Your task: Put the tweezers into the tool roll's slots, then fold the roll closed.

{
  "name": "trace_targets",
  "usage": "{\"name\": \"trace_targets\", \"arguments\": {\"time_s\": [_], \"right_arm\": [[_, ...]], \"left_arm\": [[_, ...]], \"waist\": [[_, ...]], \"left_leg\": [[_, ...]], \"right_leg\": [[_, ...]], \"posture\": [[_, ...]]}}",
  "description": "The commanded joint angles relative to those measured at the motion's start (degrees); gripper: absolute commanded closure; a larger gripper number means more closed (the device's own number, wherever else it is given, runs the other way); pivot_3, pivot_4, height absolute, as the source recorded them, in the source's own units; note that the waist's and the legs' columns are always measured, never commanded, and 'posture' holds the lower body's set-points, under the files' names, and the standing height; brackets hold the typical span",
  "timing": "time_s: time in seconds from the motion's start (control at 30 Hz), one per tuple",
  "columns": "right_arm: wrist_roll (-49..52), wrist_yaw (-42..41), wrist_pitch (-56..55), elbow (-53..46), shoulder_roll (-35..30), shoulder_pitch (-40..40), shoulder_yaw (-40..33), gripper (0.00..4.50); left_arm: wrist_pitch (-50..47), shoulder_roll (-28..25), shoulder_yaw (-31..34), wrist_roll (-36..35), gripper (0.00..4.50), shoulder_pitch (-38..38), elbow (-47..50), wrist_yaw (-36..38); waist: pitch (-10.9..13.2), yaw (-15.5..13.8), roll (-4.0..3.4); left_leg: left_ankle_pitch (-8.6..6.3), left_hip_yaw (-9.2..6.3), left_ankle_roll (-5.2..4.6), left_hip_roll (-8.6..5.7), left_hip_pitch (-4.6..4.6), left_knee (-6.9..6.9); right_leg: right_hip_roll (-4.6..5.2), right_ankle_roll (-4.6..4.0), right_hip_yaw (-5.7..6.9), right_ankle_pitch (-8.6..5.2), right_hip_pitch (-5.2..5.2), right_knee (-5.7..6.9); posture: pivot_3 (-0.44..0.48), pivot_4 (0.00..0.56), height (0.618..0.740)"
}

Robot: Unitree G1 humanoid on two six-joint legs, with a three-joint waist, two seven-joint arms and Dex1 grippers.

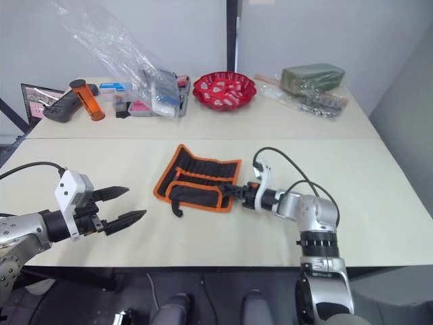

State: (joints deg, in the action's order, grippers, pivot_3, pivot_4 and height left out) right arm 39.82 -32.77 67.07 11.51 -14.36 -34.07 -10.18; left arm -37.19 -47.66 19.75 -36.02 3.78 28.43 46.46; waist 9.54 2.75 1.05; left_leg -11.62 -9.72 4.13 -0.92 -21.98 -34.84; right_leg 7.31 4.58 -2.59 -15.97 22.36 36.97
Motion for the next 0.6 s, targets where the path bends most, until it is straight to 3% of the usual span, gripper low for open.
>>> {"name": "trace_targets", "arguments": {"time_s": [0.03,0.1,0.13,0.6], "right_arm": [[2.5,-1.3,1.4,-1.4,-0.4,-0.2,-1.1,3.75],[3.2,-1.1,1.8,-0.4,-0.2,-0.9,-2.1,4.41],[3.7,-1.0,2.2,0.0,-0.3,-1.3,-2.6,4.48],[4.7,-8.6,8.2,-1.3,-14.9,-3.6,-0.1,4.48]], "left_arm": [[1.9,0.4,0.5,0.5,0.0,0.1,1.4,-0.2],[2.2,0.7,0.2,0.7,0.0,0.2,1.4,-0.3],[2.3,0.8,0.1,0.7,0.0,0.2,1.3,-0.3],[4.8,2.5,-1.6,1.7,0.0,2.2,1.2,0.4]], "waist": [[0.0,0.0,0.0],[0.0,0.0,0.0],[0.0,0.0,0.0],[0.0,-0.1,-0.04]], "left_leg": [[0.0,0.0,0.0,0.0,0.0,0.0],[0.0,0.0,0.0,0.0,0.02,0.0],[0.0,0.0,0.0,0.0,0.02,0.0],[-0.01,0.03,-0.02,0.0,-0.06,-0.01]], "right_leg": [[0.0,0.0,0.0,0.0,0.0,0.0],[0.0,0.0,0.0,0.0,-0.01,0.0],[0.0,0.0,0.0,0.0,-0.01,0.0],[0.0,0.0,0.0,0.0,0.0,-0.08]], "posture": [[0.0,0.15,0.74],[0.0,0.15,0.74],[0.0,0.15,0.74],[0.0,0.15,0.74]]}}
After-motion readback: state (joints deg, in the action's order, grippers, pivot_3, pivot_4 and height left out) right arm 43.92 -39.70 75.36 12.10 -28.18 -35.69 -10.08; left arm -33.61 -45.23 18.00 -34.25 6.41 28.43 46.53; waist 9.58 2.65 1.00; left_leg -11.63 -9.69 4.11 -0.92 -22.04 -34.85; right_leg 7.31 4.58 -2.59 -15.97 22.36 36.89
